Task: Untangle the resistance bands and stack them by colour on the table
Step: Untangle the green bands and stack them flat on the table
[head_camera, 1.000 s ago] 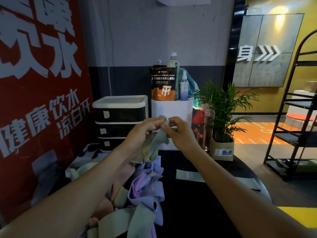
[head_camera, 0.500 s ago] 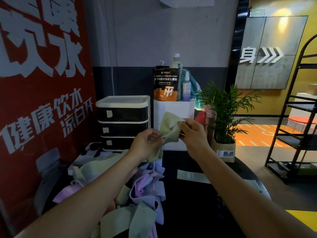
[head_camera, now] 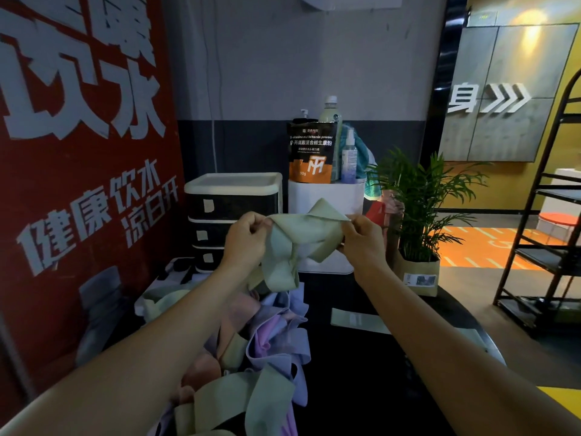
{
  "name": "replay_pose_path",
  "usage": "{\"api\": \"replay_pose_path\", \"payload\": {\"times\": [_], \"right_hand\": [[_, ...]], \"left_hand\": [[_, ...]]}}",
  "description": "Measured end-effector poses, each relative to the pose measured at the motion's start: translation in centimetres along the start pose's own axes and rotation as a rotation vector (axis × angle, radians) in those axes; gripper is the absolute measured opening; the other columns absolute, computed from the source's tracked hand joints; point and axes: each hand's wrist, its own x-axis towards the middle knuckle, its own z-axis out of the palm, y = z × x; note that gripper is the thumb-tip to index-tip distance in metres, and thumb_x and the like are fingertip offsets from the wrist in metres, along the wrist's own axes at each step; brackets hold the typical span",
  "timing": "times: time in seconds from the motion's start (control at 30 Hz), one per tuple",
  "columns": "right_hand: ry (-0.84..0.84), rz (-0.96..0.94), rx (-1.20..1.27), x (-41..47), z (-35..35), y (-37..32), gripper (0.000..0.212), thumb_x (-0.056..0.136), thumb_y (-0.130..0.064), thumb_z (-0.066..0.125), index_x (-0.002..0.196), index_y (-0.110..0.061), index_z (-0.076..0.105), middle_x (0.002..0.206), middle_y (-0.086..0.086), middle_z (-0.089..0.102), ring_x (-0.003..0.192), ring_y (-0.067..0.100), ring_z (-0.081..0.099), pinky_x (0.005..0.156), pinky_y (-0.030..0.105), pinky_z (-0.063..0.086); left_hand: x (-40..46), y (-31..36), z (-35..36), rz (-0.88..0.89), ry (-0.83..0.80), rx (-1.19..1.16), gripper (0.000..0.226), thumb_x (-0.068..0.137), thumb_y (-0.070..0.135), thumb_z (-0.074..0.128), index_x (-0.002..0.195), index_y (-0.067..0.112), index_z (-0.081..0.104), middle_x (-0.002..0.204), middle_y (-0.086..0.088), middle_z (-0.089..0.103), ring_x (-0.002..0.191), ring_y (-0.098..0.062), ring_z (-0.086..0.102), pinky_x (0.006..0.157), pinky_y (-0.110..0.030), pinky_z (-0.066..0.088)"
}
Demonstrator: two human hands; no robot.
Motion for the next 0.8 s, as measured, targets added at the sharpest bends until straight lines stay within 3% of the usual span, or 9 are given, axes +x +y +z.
{"api": "replay_pose_path", "payload": {"times": [0.1,0.17,0.27,0.37,0.47,0.57,0.73,0.8], "right_hand": [[0.128,0.084,-0.035,1.0,-1.3,0.7,0.022,0.090,-0.003,0.039,0.086,0.001,0.060,0.077,0.013,0.058,0.080,0.029,0.057,0.085,0.056,0.051],[0.146,0.116,-0.060,1.4,-2.3,1.3,0.023,0.090,-0.004,0.039,0.090,0.005,0.060,0.087,0.023,0.062,0.087,0.036,0.061,0.086,0.059,0.050],[0.119,0.117,-0.081,1.1,-2.1,1.4,0.023,0.091,-0.004,0.038,0.090,0.005,0.060,0.087,0.021,0.060,0.086,0.035,0.059,0.085,0.060,0.049],[0.093,0.114,-0.039,0.6,-1.5,0.5,0.023,0.091,0.000,0.036,0.092,0.007,0.058,0.080,0.014,0.055,0.082,0.030,0.055,0.087,0.059,0.049],[0.121,0.128,0.050,0.8,-1.6,-0.5,0.022,0.092,0.002,0.036,0.094,0.007,0.057,0.080,0.012,0.053,0.096,0.037,0.059,0.088,0.056,0.051],[0.153,0.151,0.144,1.4,-1.9,-1.3,0.023,0.094,0.000,0.037,0.084,-0.007,0.056,0.083,0.009,0.054,0.102,0.034,0.058,0.085,0.047,0.054],[0.175,0.132,0.143,2.1,-1.7,-1.6,0.026,0.094,-0.003,0.039,0.105,-0.012,0.060,0.104,0.016,0.061,0.099,0.032,0.061,0.085,0.046,0.055],[0.213,0.171,0.183,2.2,-2.2,-1.4,0.027,0.094,-0.002,0.041,0.111,-0.009,0.061,0.107,0.015,0.060,0.098,0.029,0.060,0.083,0.044,0.056]], "left_hand": [[0.6,-0.3,-1.5,-0.143,0.087,-0.275,0.022,0.097,0.008,0.043,0.080,0.017,0.054,0.072,0.002,0.061,0.070,-0.013,0.057,0.068,-0.027,0.047],[1.1,-0.6,-2.4,-0.201,0.096,-0.408,0.022,0.095,0.003,0.046,0.083,0.019,0.054,0.077,-0.002,0.063,0.076,-0.018,0.062,0.080,-0.035,0.052],[1.2,0.1,-2.3,-0.238,0.067,-0.336,0.022,0.095,0.006,0.046,0.080,0.019,0.057,0.087,-0.008,0.060,0.090,-0.026,0.057,0.086,-0.045,0.050],[1.1,1.1,-1.8,-0.236,0.047,-0.394,0.029,0.094,0.000,0.040,0.080,0.019,0.056,0.082,-0.004,0.060,0.081,-0.020,0.058,0.076,-0.035,0.051],[1.0,1.6,-2.8,-0.184,0.028,-0.372,0.029,0.094,-0.003,0.039,0.075,0.015,0.053,0.076,-0.004,0.056,0.071,-0.017,0.053,0.063,-0.028,0.046],[1.4,1.0,-4.3,-0.146,0.015,-0.212,0.026,0.094,0.004,0.043,0.071,0.015,0.049,0.073,-0.003,0.053,0.065,-0.015,0.049,0.053,-0.022,0.040],[1.5,-0.7,-4.8,-0.226,0.003,-0.116,0.025,0.094,0.003,0.043,0.075,0.018,0.050,0.078,-0.005,0.055,0.084,-0.024,0.052,0.071,-0.034,0.042],[1.8,-1.6,-4.9,-0.292,0.044,-0.131,0.017,0.094,0.008,0.043,0.085,0.016,0.054,0.088,-0.009,0.060,0.093,-0.028,0.055,0.079,-0.040,0.041]]}}
